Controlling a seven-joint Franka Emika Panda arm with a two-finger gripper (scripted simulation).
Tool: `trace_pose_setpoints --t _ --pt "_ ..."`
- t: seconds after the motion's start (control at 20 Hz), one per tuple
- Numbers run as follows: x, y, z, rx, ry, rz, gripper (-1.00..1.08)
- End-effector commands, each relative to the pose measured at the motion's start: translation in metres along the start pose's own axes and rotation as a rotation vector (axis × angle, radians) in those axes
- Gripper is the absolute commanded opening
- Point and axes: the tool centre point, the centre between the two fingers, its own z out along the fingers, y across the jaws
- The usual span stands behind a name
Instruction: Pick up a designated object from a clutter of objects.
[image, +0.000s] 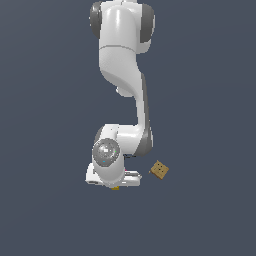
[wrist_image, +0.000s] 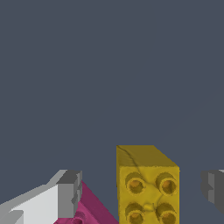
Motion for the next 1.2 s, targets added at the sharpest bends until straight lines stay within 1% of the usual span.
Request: trace_pose_setpoints --t 0.0,0.2,0.25,0.85,1.15 --pt "0.000 0.000 0.007 0.000 0.002 0.000 1.00" --pt "0.002 0.000 0.009 0.000 0.002 0.000 1.00" --pt "0.002 0.000 0.009 0.000 0.002 0.000 -1.00" --pt "0.002 0.000 0.007 0.000 0.003 0.000 -1.00" --pt "-0.005 0.004 -0.001 0.000 0.003 0.000 -1.00"
